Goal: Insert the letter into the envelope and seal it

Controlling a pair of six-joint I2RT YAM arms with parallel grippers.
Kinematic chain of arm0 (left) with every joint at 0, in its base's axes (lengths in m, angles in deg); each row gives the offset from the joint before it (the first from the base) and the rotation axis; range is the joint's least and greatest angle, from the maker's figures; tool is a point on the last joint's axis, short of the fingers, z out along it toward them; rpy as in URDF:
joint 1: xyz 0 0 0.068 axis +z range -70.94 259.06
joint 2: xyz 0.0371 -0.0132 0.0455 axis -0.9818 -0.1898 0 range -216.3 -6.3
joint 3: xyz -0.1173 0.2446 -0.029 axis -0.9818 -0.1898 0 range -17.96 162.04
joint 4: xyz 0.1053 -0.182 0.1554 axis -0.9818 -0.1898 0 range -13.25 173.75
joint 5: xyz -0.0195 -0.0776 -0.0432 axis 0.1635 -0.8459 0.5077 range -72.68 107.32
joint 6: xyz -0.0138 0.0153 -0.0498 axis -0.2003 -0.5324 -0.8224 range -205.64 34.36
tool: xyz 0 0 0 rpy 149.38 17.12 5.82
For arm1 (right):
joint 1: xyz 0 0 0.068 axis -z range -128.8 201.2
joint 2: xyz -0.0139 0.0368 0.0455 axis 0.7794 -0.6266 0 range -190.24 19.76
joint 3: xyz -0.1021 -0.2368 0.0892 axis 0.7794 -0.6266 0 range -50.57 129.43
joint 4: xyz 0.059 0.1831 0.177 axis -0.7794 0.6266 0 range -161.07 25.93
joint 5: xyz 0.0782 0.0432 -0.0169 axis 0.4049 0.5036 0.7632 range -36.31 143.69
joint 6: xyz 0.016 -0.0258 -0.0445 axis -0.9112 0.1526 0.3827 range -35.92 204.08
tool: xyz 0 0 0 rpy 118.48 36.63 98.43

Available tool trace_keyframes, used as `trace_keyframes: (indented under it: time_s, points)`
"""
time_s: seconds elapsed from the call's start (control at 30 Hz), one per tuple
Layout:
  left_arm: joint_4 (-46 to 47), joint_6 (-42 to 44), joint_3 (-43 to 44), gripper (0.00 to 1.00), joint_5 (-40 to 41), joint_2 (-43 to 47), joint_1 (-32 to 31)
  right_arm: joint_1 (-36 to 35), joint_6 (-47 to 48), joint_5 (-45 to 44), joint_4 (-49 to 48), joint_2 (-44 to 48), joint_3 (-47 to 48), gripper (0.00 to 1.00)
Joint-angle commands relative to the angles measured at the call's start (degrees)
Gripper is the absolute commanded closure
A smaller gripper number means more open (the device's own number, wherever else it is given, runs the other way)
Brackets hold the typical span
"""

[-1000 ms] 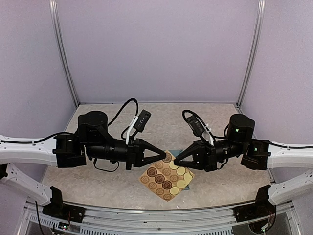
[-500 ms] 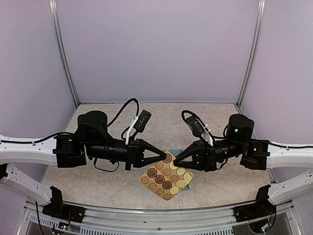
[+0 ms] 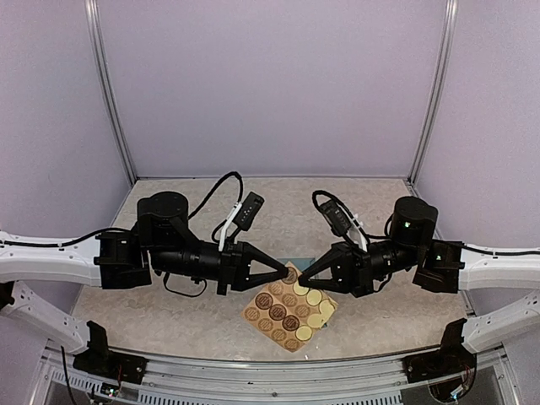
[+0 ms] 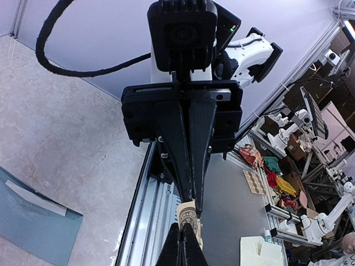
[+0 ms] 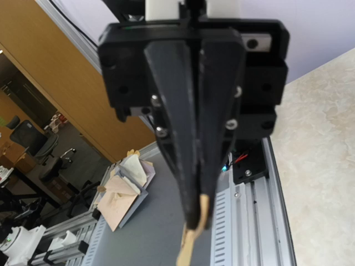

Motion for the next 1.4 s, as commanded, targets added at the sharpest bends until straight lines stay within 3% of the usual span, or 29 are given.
trace_keyframes:
  time_s: [0.0,1.37]
  points:
    - [2.11,0.23,0.39,1.00,-1.45,-1.19,-0.54,0.23,-0.06,0.94,-3.17,-0.44,0.47,1.00]
    - [6.42,-1.09,0.13,1.00,-2.84,-1.16,-1.00,-0.13,0.69,-4.83,0.64,-1.75,0.68,1.00]
